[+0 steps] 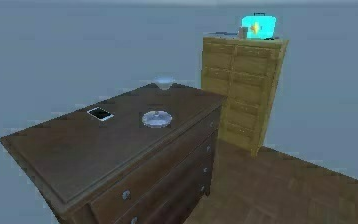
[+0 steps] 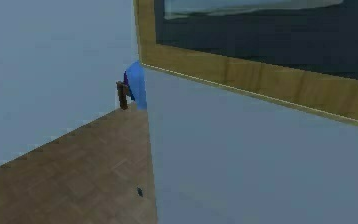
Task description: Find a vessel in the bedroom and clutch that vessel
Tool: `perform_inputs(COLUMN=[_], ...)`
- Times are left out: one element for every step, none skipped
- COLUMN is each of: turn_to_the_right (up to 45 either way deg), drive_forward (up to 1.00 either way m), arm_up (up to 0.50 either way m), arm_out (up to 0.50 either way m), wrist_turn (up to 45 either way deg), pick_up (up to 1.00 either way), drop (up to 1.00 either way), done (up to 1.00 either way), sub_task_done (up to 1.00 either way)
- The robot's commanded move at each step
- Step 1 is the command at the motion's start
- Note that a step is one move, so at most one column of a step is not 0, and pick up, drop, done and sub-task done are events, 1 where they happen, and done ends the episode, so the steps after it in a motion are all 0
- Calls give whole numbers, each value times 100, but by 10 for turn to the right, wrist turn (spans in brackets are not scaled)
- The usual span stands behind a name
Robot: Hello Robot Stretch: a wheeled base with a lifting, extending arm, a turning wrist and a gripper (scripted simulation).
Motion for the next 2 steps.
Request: perform_inputs(turn_to_the_right=[150, 0], drive_forward=[0, 65], arm_up=[0, 0], arm_out=[0, 0], wrist_turn=[0, 0], pick_up=[0, 0], drop=[0, 0], done=[0, 0], sub_task_done=[0, 0])
